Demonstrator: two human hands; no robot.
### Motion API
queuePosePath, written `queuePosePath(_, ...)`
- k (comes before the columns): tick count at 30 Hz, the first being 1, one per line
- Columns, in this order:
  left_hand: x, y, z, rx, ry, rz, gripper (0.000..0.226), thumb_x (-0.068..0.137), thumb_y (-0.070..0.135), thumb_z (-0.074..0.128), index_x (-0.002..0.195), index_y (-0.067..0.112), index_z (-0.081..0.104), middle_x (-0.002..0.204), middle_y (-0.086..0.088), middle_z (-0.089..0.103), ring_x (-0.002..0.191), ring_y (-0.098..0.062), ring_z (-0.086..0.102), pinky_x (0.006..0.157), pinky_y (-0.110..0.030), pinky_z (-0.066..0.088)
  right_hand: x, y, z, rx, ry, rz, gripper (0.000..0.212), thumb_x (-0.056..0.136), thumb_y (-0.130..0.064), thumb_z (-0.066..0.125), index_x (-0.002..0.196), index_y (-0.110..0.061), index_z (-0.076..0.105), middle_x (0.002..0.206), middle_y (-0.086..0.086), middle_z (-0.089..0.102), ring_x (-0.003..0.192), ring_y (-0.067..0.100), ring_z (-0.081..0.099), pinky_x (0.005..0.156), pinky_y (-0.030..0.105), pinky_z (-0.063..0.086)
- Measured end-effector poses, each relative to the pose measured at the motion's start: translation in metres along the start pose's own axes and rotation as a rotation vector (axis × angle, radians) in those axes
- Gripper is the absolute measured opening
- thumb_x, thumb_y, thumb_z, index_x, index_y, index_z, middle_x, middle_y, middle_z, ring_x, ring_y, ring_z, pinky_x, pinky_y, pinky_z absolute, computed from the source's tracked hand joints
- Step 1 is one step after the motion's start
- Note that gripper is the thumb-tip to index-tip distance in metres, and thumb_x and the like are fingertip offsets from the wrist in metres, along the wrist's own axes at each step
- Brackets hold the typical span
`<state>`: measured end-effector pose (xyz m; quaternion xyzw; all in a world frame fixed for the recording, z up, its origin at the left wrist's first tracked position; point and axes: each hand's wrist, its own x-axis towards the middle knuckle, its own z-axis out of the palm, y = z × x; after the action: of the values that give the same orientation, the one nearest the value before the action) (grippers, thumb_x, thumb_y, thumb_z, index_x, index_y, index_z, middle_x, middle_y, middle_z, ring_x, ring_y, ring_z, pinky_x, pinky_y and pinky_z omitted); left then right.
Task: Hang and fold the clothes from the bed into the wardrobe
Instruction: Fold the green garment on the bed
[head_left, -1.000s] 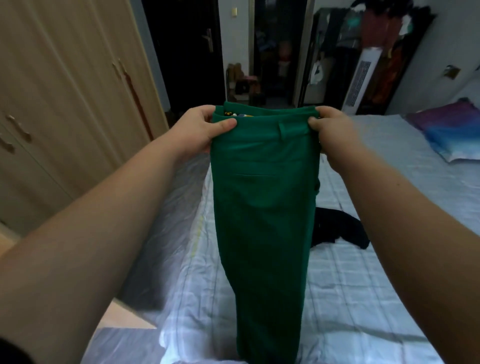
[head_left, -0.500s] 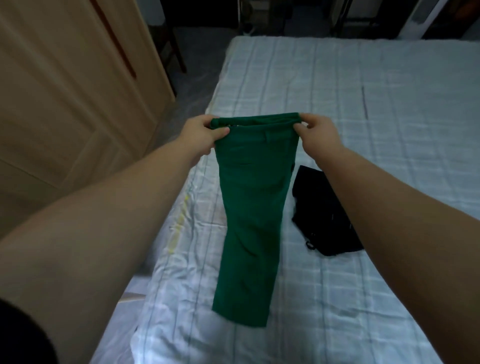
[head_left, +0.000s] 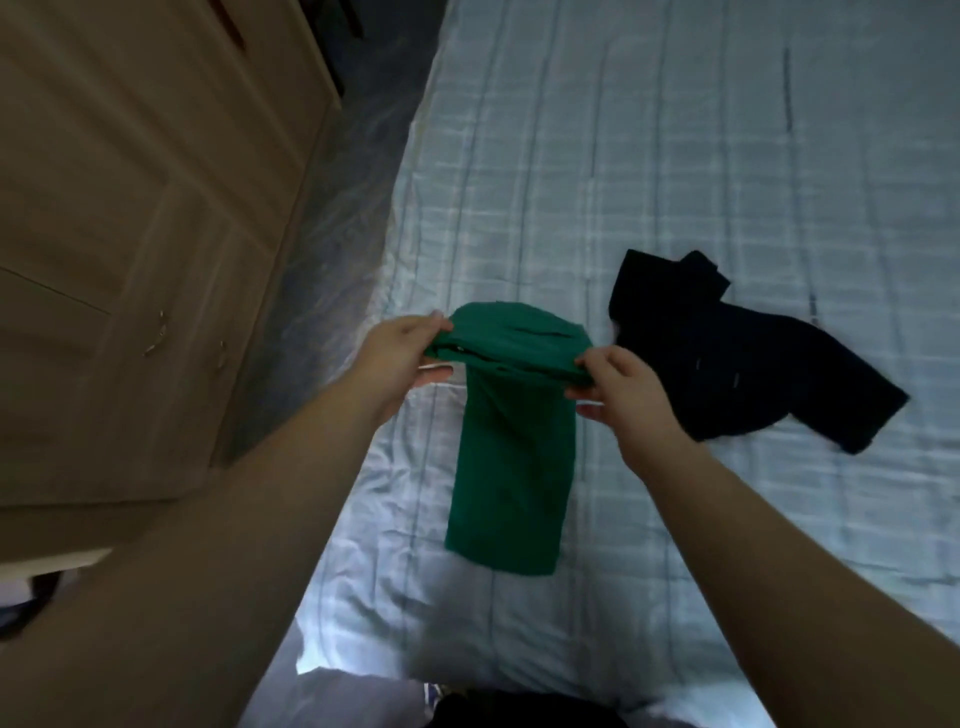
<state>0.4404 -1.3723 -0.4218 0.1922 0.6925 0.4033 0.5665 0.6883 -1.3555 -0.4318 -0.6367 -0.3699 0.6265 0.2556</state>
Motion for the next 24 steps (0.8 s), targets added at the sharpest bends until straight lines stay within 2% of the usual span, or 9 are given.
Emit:
queuePosePath(3, -0.015, -0.064, -0.004, 0.041, 0.081, -0.02, 0.005, 0.097, 0.01, 0.059, 0.097, 0.007, 0.064, 0.11, -0.017, 0.065, 0.09, -0.025, 0.067, 0.065, -0.028, 0.06, -0.025, 0.057, 0.012, -0.049, 0.055, 0.021, 0.015, 0.1, -0.012, 0.055, 0.086, -0.018, 0.055, 0.093, 0.012, 0.064, 0.072, 0.02, 0.067, 0.067, 0.036, 0.053)
queuePosePath(4, -0.019, -0.086, -0.007, 0.043, 0.082, -0.027, 0.01, 0.096, 0.006, 0.059, 0.105, 0.007, 0.061, 0.115, -0.016, 0.061, 0.094, -0.026, 0.066, 0.064, -0.027, 0.059, -0.031, 0.076, 0.015, -0.066, 0.077, 0.042, 0.015, 0.099, -0.009, 0.054, 0.09, -0.022, 0.054, 0.091, 0.017, 0.063, 0.071, 0.022, 0.066, 0.067, 0.039, 0.055)
queuePosePath(6, -0.027, -0.128, -0.016, 0.055, 0.061, -0.058, 0.033, 0.093, 0.0, 0.059, 0.123, 0.012, 0.05, 0.118, -0.011, 0.055, 0.098, -0.025, 0.063, 0.068, -0.03, 0.058, -0.041, 0.113, 0.021, -0.074, 0.129, 0.088, 0.022, 0.096, -0.005, 0.054, 0.104, -0.026, 0.05, 0.086, 0.025, 0.062, 0.07, 0.027, 0.065, 0.07, 0.045, 0.057)
queuePosePath(9, -0.037, -0.18, -0.03, 0.046, 0.037, -0.165, 0.054, 0.089, -0.003, 0.062, 0.135, 0.012, 0.037, 0.124, -0.016, 0.055, 0.099, -0.027, 0.065, 0.082, -0.039, 0.056, -0.058, 0.164, 0.029, -0.043, 0.182, 0.198, 0.034, 0.094, -0.004, 0.055, 0.122, -0.018, 0.042, 0.094, 0.017, 0.068, 0.073, 0.026, 0.067, 0.065, 0.042, 0.056)
queuePosePath(12, -0.041, -0.22, -0.042, 0.074, 0.005, -0.228, 0.055, 0.087, -0.004, 0.064, 0.133, 0.011, 0.039, 0.129, -0.021, 0.057, 0.102, -0.033, 0.066, 0.091, -0.046, 0.055, -0.068, 0.204, 0.035, -0.085, 0.227, 0.276, 0.032, 0.091, -0.009, 0.06, 0.12, -0.016, 0.049, 0.096, 0.009, 0.069, 0.077, 0.024, 0.069, 0.062, 0.036, 0.05)
queuePosePath(15, -0.044, -0.247, -0.047, 0.16, -0.03, -0.239, 0.047, 0.085, -0.003, 0.067, 0.124, 0.014, 0.044, 0.128, -0.019, 0.059, 0.105, -0.031, 0.065, 0.095, -0.048, 0.054, -0.071, 0.236, 0.036, -0.138, 0.25, 0.349, 0.033, 0.087, -0.013, 0.064, 0.117, -0.014, 0.052, 0.098, 0.009, 0.069, 0.085, 0.026, 0.07, 0.07, 0.04, 0.055)
queuePosePath(19, -0.043, -0.265, -0.043, 0.28, -0.077, -0.222, 0.045, 0.086, -0.006, 0.065, 0.123, 0.011, 0.045, 0.117, -0.008, 0.06, 0.095, -0.016, 0.064, 0.082, -0.031, 0.056, -0.065, 0.26, 0.034, -0.276, 0.206, 0.411, 0.034, 0.08, -0.016, 0.062, 0.114, -0.012, 0.056, 0.098, 0.01, 0.068, 0.092, 0.03, 0.067, 0.086, 0.052, 0.056)
queuePosePath(22, -0.036, -0.26, -0.04, 0.311, -0.096, -0.224, 0.043, 0.086, -0.009, 0.059, 0.122, 0.012, 0.048, 0.114, -0.008, 0.063, 0.091, -0.011, 0.062, 0.075, -0.024, 0.053, -0.056, 0.252, 0.031, -0.363, 0.208, 0.393, 0.034, 0.087, -0.007, 0.056, 0.121, -0.009, 0.054, 0.106, 0.008, 0.063, 0.095, 0.03, 0.061, 0.081, 0.041, 0.051)
queuePosePath(24, -0.024, -0.248, -0.038, 0.362, -0.013, -0.192, 0.042, 0.089, -0.005, 0.057, 0.127, 0.01, 0.048, 0.111, -0.007, 0.061, 0.086, -0.01, 0.059, 0.068, -0.021, 0.047, -0.044, 0.24, 0.025, -0.378, 0.244, 0.352, 0.038, 0.09, -0.006, 0.056, 0.128, -0.009, 0.052, 0.11, 0.007, 0.059, 0.098, 0.028, 0.059, 0.084, 0.04, 0.05)
